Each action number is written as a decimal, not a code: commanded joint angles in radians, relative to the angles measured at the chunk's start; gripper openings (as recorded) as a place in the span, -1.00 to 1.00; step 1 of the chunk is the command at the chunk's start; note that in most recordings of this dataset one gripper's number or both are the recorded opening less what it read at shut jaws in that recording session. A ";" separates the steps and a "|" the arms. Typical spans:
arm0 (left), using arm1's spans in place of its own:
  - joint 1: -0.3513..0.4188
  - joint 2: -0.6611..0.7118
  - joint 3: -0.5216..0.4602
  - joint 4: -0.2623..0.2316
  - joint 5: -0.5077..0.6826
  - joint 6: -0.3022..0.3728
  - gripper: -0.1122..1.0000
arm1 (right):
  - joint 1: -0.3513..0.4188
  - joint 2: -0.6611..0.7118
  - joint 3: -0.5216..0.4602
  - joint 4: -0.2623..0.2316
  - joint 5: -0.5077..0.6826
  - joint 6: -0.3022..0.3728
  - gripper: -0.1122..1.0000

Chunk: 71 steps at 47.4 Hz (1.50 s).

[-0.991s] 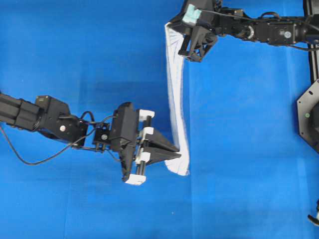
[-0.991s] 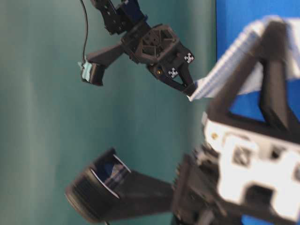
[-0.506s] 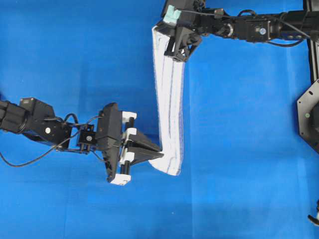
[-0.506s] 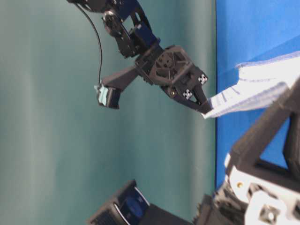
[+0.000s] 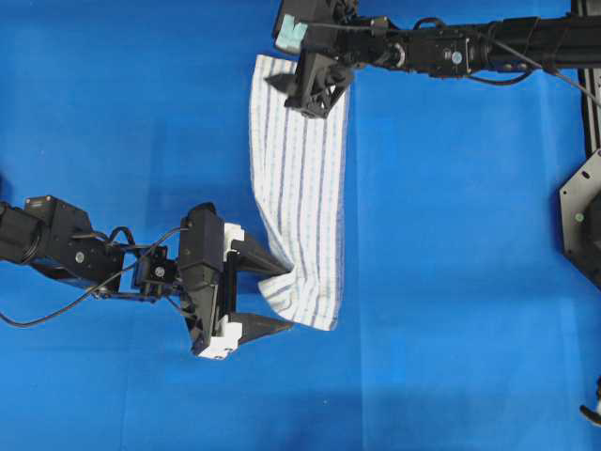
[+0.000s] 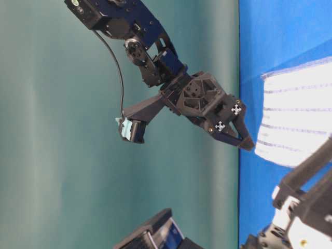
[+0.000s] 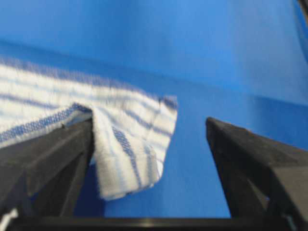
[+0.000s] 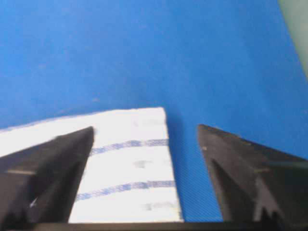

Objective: Fold the blue towel.
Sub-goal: 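Lay the strip down vertically, open both grippers and withdraw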

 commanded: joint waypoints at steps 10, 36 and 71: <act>-0.023 -0.219 0.067 -0.002 0.186 -0.058 0.82 | 0.002 -0.067 -0.011 -0.020 -0.002 0.000 0.86; 0.094 -0.589 0.229 -0.002 0.310 0.048 0.82 | 0.003 -0.345 0.181 -0.040 0.028 0.002 0.86; 0.518 -0.446 0.060 0.005 0.374 0.430 0.82 | 0.003 -0.491 0.373 -0.035 -0.037 0.015 0.86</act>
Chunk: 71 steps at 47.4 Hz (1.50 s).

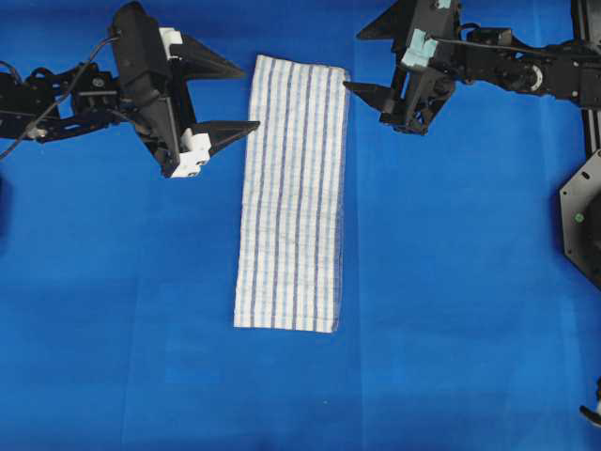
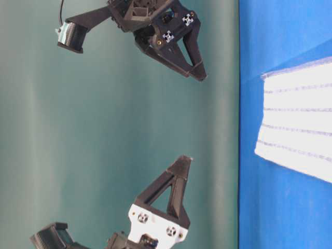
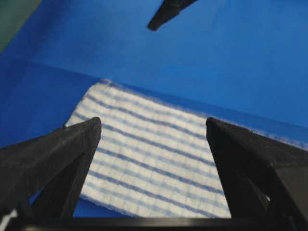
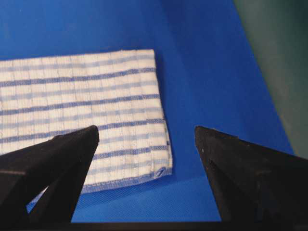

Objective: Fold the blue towel.
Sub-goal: 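Grasp the top corners of the vertical strip with both grippers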

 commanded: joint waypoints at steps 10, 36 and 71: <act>0.060 0.044 -0.049 0.008 -0.012 0.003 0.81 | -0.005 0.021 -0.014 0.003 -0.043 0.003 0.85; 0.225 0.387 -0.195 0.017 -0.078 0.003 0.81 | -0.051 0.305 -0.106 0.014 -0.129 0.003 0.85; 0.222 0.514 -0.212 0.018 -0.103 0.003 0.05 | -0.028 0.408 -0.120 0.051 -0.124 0.003 0.11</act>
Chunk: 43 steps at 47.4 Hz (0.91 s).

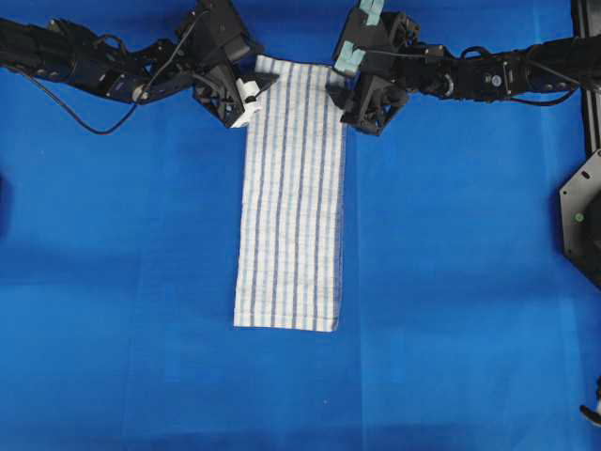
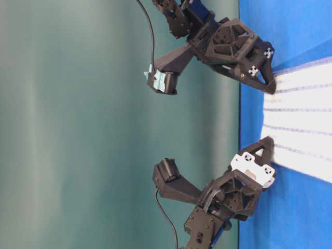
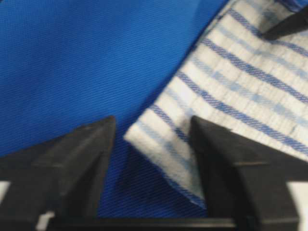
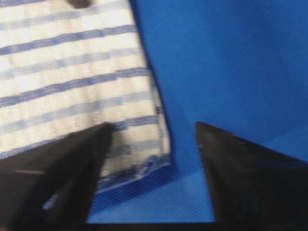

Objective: Fold the blue towel.
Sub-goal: 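Grasp the top corners of the vertical strip with both grippers, then fold the top end down toward the bottom end with both grippers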

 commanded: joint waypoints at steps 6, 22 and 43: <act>-0.002 -0.009 -0.006 0.008 0.003 0.002 -0.31 | 0.002 -0.008 -0.014 0.002 0.017 -0.003 -0.50; -0.018 -0.015 -0.008 0.009 0.005 0.003 -0.68 | -0.006 -0.011 -0.025 0.000 0.017 -0.005 -0.83; -0.023 -0.158 0.017 0.034 0.028 0.003 -0.68 | -0.014 -0.126 -0.021 -0.002 0.034 -0.012 -0.83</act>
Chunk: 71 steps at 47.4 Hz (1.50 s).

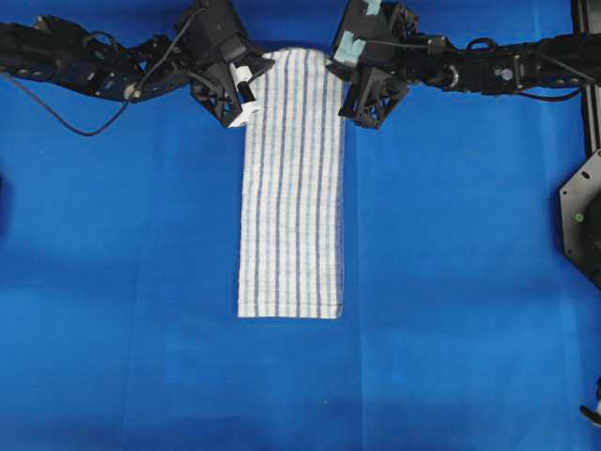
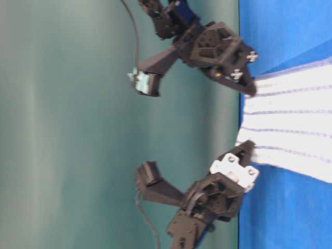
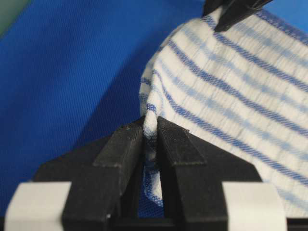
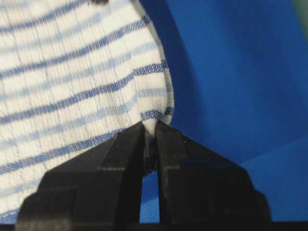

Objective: Fold the blue towel.
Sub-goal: 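Fold the top end down toward the bottom end with both grippers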

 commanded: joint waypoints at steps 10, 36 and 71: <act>-0.015 -0.071 0.006 0.005 0.009 0.002 -0.68 | -0.003 -0.058 -0.005 -0.002 0.025 -0.002 -0.83; -0.190 -0.202 0.126 0.000 0.011 -0.003 -0.68 | 0.176 -0.218 0.107 0.100 0.055 0.014 -0.83; -0.607 -0.236 0.178 -0.028 -0.017 -0.121 -0.68 | 0.692 -0.227 0.172 0.509 -0.232 0.012 -0.83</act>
